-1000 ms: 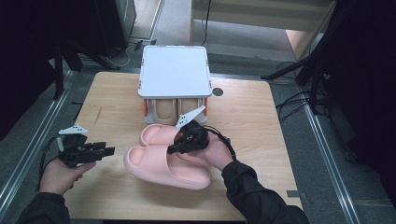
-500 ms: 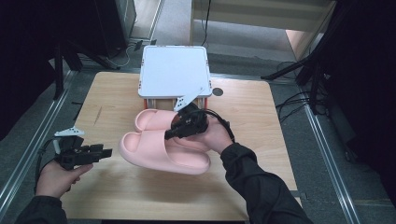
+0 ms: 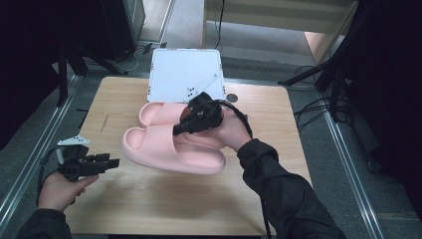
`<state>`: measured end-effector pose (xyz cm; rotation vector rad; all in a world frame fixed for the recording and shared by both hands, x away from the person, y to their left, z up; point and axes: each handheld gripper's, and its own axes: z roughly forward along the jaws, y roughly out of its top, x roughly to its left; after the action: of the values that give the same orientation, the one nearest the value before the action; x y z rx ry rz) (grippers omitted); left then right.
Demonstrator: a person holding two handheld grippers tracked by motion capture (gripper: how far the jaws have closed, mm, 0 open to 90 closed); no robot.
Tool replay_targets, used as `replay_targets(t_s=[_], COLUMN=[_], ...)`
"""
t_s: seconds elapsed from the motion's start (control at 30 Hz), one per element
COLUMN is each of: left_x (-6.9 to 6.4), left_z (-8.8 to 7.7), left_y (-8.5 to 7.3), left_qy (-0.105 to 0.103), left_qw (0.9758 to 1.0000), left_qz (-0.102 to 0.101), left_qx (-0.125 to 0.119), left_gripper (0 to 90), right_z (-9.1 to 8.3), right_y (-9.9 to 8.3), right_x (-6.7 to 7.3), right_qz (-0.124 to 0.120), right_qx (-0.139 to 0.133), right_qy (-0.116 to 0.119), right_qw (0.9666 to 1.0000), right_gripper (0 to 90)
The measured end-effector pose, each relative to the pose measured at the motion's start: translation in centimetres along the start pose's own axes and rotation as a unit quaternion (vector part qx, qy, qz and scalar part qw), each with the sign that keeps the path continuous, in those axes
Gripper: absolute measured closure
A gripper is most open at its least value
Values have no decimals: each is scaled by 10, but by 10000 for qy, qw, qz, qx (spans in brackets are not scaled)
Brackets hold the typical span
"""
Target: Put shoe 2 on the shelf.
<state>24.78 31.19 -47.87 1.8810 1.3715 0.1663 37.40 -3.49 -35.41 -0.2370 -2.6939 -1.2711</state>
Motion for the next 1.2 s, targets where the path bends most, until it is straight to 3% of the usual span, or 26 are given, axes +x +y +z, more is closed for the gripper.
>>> replay_targets(t_s=[0.3,0.43,0.6,0.7,0.93,1.03,1.2], left_x=[-4,-5,-8,-9,-11,-11,-11], left_z=[1,5,9,12,23,26,34], left_y=[2,5,10,14,24,28,34], left_qy=[-13,-93,-113,-141,-199,-177,-194], left_qw=[9999,9999,9998,9996,9991,9989,9978], left_qz=[110,69,188,222,362,398,584], left_qx=[-35,31,31,50,130,161,262], left_gripper=[454,480,513,510,477,445,466], right_z=[-24,-33,-43,-47,-48,-47,-43], right_y=[31,41,50,55,65,69,75], right_x=[0,-6,-17,-25,-39,-48,-66], right_qz=[-3,142,571,885,1278,1491,1891], right_qx=[-90,-118,-257,-293,-352,-392,-383], right_qy=[-354,-569,-1166,-1455,-2090,-2414,-2828], right_qw=[9993,9982,9912,9850,9689,9581,9396], right_gripper=[768,769,771,771,769,770,770])
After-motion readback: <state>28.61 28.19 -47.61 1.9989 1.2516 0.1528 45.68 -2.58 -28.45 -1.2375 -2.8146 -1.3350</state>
